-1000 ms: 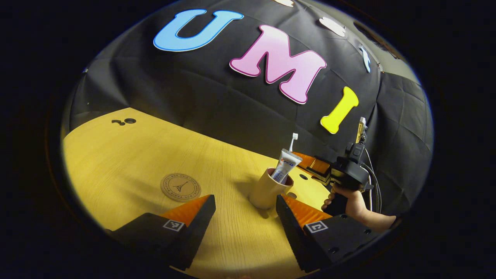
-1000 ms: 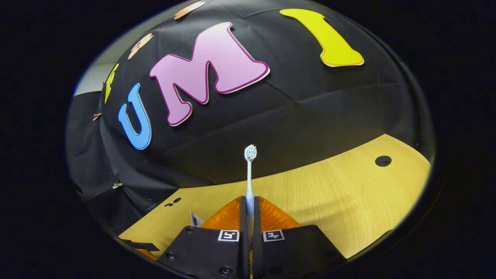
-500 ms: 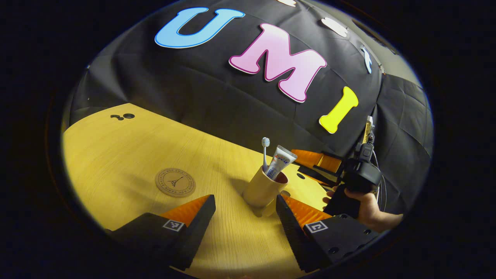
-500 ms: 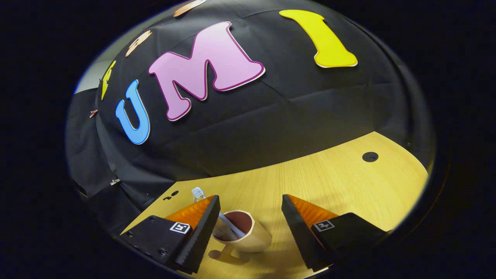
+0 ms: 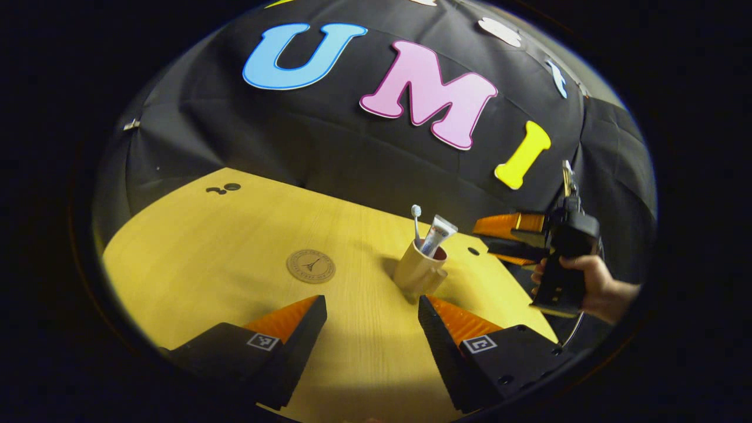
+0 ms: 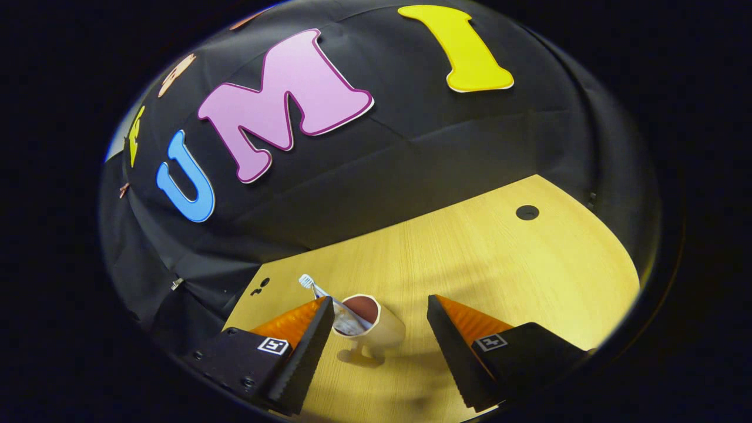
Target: Put the toothbrush and toothpaste on the desktop into the cup, then pick up the cup and place it on the coaster on the desktop.
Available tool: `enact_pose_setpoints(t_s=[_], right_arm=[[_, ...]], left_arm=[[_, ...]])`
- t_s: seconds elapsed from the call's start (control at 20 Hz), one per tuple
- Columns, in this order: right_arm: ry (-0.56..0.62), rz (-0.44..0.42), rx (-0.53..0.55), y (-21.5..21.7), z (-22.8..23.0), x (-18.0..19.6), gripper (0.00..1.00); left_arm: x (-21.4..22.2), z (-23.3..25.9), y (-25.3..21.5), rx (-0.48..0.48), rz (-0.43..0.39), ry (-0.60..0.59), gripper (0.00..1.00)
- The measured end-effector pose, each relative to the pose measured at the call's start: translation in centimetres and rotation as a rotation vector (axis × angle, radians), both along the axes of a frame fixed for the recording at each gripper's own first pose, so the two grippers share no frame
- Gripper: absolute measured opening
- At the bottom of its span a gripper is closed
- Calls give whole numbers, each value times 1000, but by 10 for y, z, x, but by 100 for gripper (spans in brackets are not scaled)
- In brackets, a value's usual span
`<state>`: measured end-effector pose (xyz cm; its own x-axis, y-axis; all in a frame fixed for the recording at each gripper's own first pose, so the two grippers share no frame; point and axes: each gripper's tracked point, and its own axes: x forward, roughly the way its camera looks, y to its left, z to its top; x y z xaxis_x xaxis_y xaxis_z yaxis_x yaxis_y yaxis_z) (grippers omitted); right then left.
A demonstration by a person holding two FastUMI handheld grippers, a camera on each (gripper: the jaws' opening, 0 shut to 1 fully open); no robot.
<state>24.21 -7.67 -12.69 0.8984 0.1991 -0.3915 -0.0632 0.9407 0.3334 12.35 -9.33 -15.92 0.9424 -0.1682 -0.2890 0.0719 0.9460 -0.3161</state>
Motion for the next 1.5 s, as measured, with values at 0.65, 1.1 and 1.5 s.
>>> enact_pose_setpoints(t_s=[0.65, 1.1, 1.5], right_arm=[[419, 84, -97, 55, -49, -22, 98], [659, 63, -204, 73, -126, -16, 98], [712, 33, -208, 84, -151, -3, 97]], left_arm=[[-84, -33, 23, 63, -36, 118, 98], [-97, -57, 67, -1, 29, 196, 98], [-102, -63, 70, 1, 25, 243, 98]])
